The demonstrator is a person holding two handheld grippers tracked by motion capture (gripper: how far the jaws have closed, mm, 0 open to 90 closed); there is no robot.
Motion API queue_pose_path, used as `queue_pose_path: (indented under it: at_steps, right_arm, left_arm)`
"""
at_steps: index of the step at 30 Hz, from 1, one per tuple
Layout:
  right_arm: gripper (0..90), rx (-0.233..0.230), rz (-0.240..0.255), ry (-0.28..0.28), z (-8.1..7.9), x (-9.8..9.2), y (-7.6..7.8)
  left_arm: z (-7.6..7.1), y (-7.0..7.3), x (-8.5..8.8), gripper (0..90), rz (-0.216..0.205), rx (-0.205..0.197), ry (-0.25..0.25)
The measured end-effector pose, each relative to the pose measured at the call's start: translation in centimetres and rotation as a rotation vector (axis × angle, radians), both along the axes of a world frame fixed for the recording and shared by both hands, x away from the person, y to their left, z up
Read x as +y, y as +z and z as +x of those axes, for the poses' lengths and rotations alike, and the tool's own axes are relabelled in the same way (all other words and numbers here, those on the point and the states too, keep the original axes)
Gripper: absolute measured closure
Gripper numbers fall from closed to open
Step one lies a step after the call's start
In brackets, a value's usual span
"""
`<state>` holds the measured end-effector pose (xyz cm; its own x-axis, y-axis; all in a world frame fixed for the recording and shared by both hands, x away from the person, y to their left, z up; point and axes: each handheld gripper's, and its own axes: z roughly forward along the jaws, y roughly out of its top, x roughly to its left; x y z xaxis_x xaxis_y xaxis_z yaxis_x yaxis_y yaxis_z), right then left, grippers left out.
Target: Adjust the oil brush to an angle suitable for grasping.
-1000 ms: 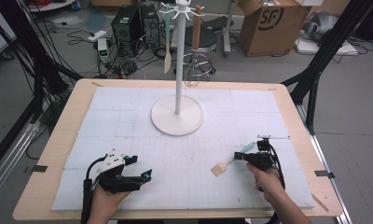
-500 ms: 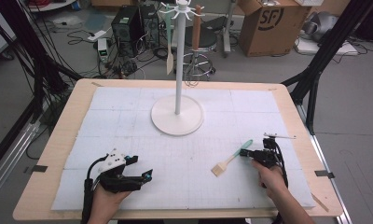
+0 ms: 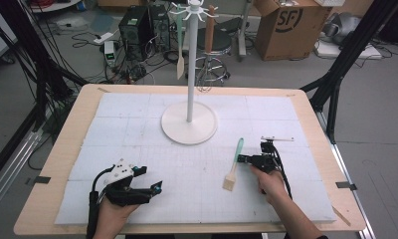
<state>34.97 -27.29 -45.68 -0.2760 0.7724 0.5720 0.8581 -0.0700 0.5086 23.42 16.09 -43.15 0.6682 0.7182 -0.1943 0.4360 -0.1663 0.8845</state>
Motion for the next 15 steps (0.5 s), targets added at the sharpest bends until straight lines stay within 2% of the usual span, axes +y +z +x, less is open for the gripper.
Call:
queue_pose_path:
  at_steps: [6, 11, 15]
  right_arm:
    - [89.7, 0.000, -0.005, 0.063, 0.0, 2.3, 0.1]
    - [89.7, -0.015, 0.006, 0.092, -0.6, 3.1, 0.8]
    - [89.7, -0.045, -0.045, 0.132, -1.2, 4.2, 1.4]
  left_arm:
    - [-0.1, 0.0, 0.1, 21.9, 0.001, 0.001, 0.003]
    - [-0.1, 0.1, 0.1, 21.9, 0.002, -0.002, 0.001]
    - [-0.2, 0.1, 0.0, 21.9, 0.004, -0.002, -0.002]
